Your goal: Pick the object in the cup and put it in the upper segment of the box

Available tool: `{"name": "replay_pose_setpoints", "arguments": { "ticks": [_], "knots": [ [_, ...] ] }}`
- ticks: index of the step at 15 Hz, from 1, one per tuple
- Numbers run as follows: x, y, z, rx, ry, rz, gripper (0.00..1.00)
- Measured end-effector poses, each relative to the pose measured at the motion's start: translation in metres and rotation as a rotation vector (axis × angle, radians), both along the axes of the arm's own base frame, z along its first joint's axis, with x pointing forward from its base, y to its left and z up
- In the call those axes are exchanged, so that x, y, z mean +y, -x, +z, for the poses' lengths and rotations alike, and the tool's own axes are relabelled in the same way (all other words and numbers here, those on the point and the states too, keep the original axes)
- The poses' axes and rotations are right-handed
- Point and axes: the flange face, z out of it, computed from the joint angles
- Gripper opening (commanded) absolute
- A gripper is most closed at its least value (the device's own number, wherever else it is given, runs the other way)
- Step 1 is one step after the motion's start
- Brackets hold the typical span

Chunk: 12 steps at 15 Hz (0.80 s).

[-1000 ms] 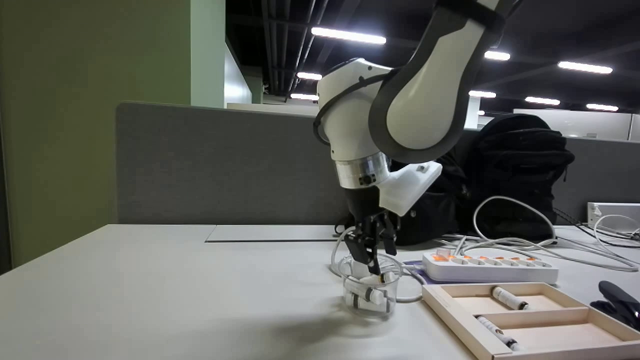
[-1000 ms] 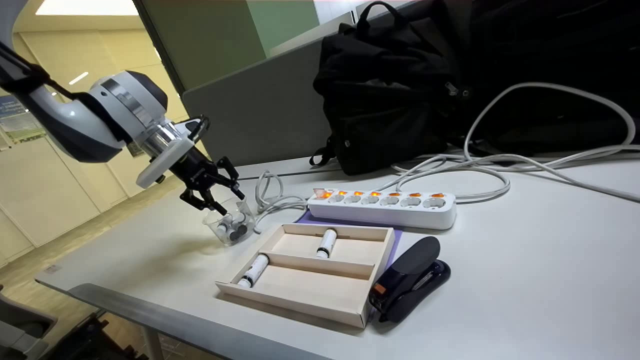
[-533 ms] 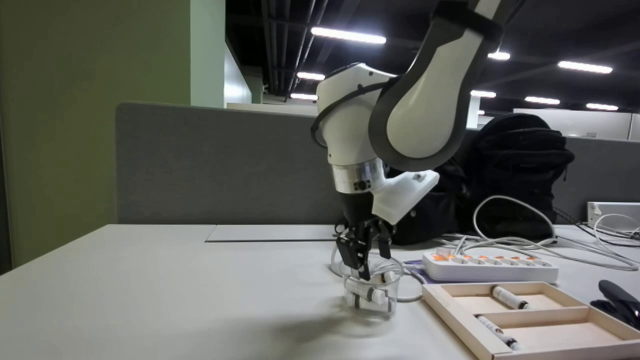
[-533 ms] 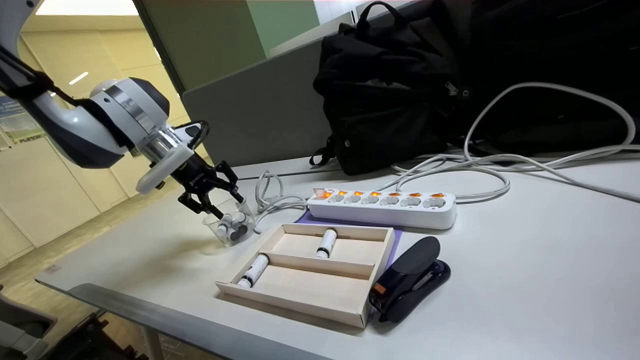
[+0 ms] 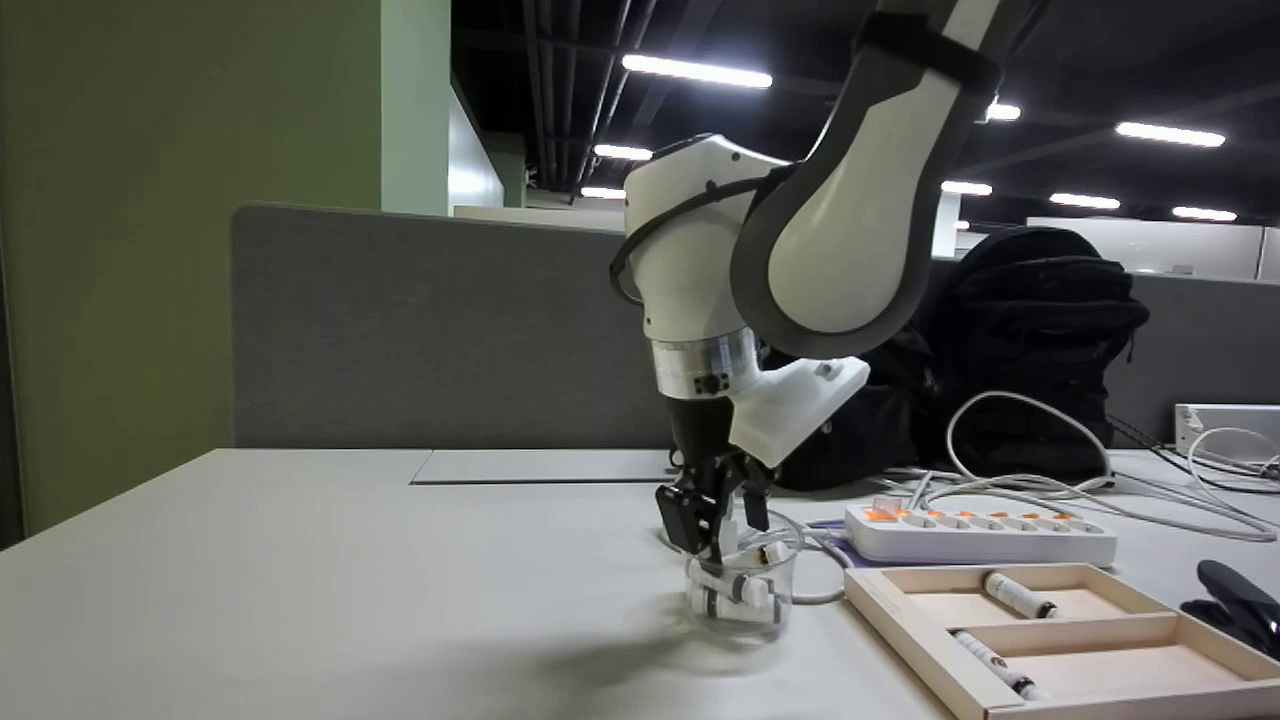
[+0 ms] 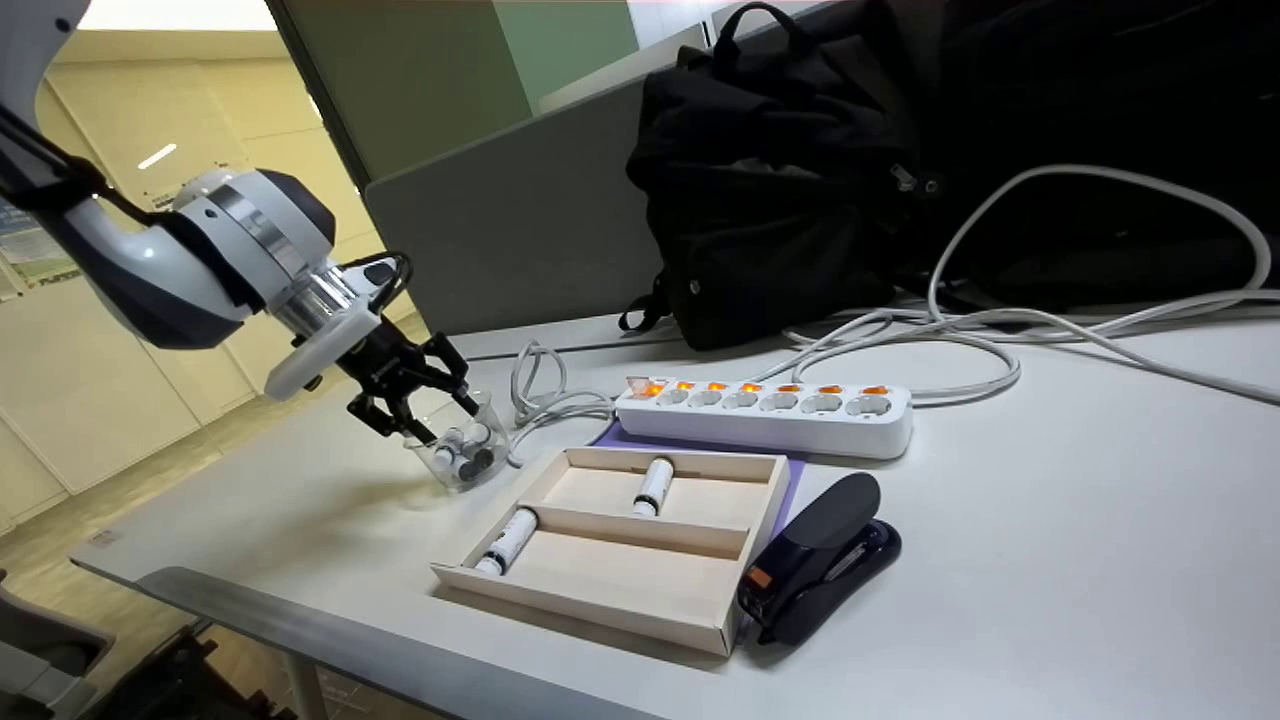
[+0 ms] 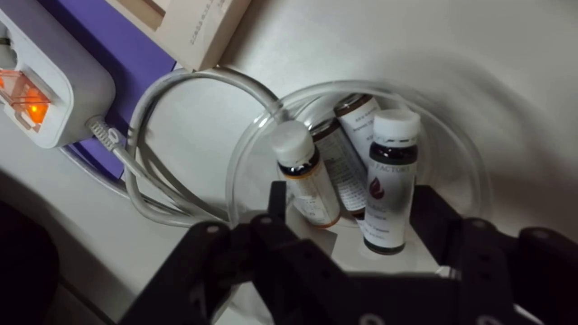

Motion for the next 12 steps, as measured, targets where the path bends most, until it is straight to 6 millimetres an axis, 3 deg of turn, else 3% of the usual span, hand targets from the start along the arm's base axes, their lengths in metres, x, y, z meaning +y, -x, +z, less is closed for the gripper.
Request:
{"name": "replay_pose_setpoints", "arguments": {
  "ticks": [1, 4, 6, 7, 12],
  "knots": [
    [0.0, 0.0, -0.001, 0.0, -0.002, -0.002, 0.92],
    [-0.001, 0.001, -0.007, 0.006, -0.009, -0.004, 1.0],
    [-0.002, 0.002, -0.012, 0.012, -0.009, -0.005, 1.0],
    [-0.003, 0.002, -0.014, 0.013, -0.007, -0.005, 0.78],
    [0.0, 0.002, -0.013, 0.001, -0.012, 0.005, 0.46]
  ]
}}
